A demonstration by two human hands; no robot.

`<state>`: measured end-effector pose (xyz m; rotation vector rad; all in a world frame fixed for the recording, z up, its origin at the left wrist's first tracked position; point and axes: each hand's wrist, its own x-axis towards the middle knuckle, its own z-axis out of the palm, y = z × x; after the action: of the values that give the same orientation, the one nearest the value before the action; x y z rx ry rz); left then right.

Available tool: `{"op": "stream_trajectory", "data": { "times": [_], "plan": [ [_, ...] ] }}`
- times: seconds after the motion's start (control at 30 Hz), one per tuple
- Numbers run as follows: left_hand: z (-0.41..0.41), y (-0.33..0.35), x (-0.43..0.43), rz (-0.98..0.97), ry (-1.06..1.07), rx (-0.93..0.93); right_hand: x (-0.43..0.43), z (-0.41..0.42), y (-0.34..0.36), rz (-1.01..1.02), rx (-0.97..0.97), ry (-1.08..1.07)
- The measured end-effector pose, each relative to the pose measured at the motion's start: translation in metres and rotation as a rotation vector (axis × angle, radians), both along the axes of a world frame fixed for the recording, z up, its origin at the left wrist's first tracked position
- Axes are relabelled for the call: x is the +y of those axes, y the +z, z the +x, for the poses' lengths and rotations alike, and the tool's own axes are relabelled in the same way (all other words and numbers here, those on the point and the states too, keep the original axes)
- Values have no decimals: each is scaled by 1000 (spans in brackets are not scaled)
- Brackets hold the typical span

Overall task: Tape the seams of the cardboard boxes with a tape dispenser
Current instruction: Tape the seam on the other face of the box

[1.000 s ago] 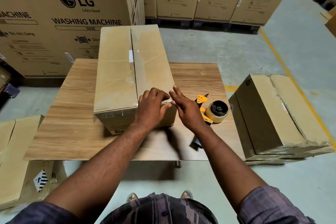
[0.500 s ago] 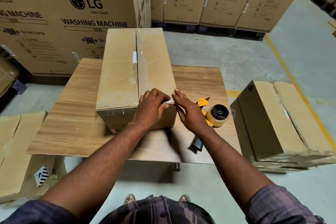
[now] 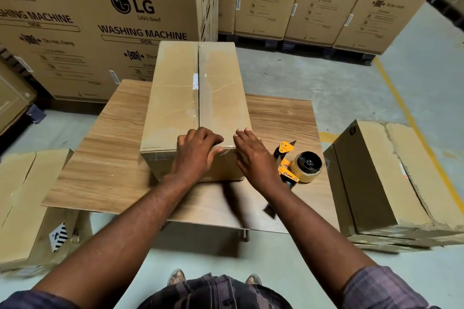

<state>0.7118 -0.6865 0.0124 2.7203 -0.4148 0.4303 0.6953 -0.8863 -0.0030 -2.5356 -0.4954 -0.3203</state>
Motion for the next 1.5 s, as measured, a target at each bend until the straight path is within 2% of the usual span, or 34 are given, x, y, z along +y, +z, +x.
{"op": "stream_trajectory", "data": {
  "times": [0.17, 0.33, 0.5, 0.63, 0.73, 0.9, 1.07, 1.27, 1.37, 1.5],
  "plan": [
    [-5, -7, 10, -2, -34, -2, 17, 11, 11, 26, 26, -53],
    [-3, -3, 8, -57, -26, 27, 15, 12, 1, 9, -24, 46],
    [-5, -1, 16, -42, -94, 80, 12, 13, 7, 1, 63, 55],
    [-3, 2, 34, -108, -11, -5, 30, 15, 16, 32, 50, 16],
    [-3, -3, 56, -90, -29, -32, 33, 12, 10, 1, 32, 36],
    [-8, -1, 73, -44, -98, 33, 36, 12, 15, -37, 64, 43],
    [-2, 5, 89, -103, 18, 2, 57, 18, 16, 23, 33, 25],
    [-9, 1, 113, -52, -35, 41, 64, 8, 15, -33, 46, 4],
    [-5, 6, 119, -88, 32, 7, 89, 14, 25, -24, 54, -30],
    [-4, 3, 148, -169, 31, 59, 106, 16, 21, -58, 69, -20]
  ]
}}
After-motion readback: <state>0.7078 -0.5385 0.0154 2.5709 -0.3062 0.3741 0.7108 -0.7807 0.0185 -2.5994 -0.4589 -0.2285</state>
